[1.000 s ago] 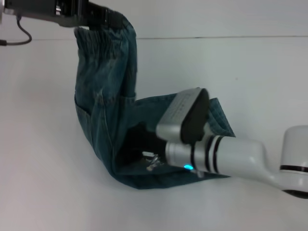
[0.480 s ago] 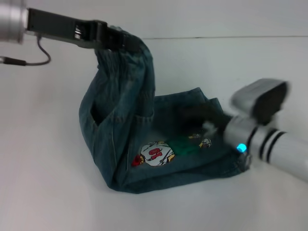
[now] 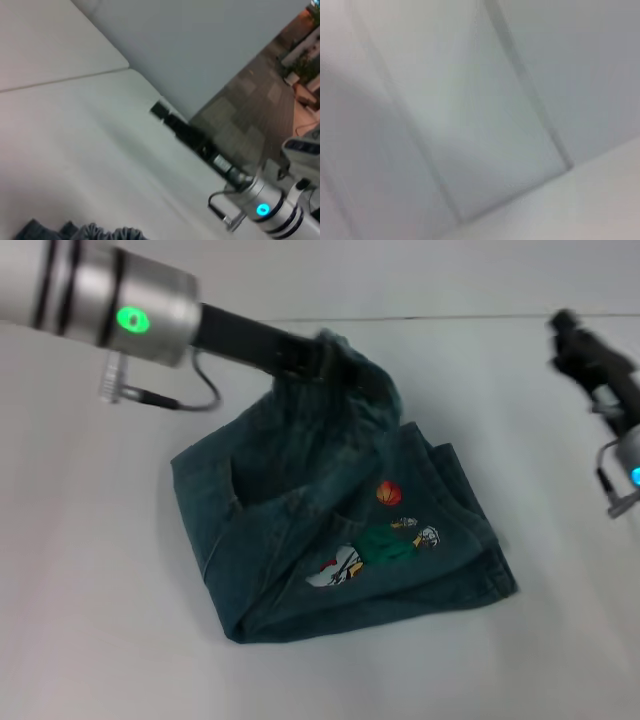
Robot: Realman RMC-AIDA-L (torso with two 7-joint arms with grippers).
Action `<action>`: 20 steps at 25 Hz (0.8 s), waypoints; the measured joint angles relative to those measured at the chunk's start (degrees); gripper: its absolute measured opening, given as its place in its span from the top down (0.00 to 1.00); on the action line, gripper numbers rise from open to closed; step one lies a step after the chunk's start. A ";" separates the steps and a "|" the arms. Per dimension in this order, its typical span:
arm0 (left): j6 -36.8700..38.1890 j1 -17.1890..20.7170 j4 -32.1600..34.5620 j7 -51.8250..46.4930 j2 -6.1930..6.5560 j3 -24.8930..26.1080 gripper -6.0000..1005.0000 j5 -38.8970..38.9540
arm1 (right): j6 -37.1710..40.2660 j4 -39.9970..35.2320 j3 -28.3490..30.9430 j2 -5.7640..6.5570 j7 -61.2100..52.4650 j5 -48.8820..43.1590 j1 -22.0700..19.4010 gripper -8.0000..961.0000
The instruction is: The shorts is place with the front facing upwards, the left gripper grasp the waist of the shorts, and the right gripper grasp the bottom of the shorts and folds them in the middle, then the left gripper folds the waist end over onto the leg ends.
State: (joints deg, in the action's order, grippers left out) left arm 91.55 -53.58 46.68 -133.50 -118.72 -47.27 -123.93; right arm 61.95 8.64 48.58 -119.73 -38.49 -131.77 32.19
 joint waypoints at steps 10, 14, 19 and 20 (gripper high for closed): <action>-10.86 -2.23 -6.22 -0.01 -4.77 -13.23 0.76 -0.61 | 2.81 -1.59 4.84 0.24 -3.84 -0.27 -2.00 0.92; -16.07 -2.75 -8.73 -0.14 -5.11 -17.33 0.74 -0.68 | 2.65 -1.60 3.89 0.02 -4.13 -0.56 -1.88 0.91; -17.67 -1.73 -8.64 0.02 -5.13 -17.77 0.63 -0.27 | 2.08 -1.61 2.26 -0.06 -4.14 -0.60 -1.85 0.91; -17.66 -1.20 -8.14 0.03 -5.14 -17.59 0.59 -0.22 | 2.06 -1.61 2.16 -0.06 -4.16 -0.60 -1.92 0.91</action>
State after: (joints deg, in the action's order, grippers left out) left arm 73.90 -54.78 38.54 -133.47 -123.87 -64.85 -124.15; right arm 64.01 7.03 50.74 -119.79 -42.64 -132.36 30.28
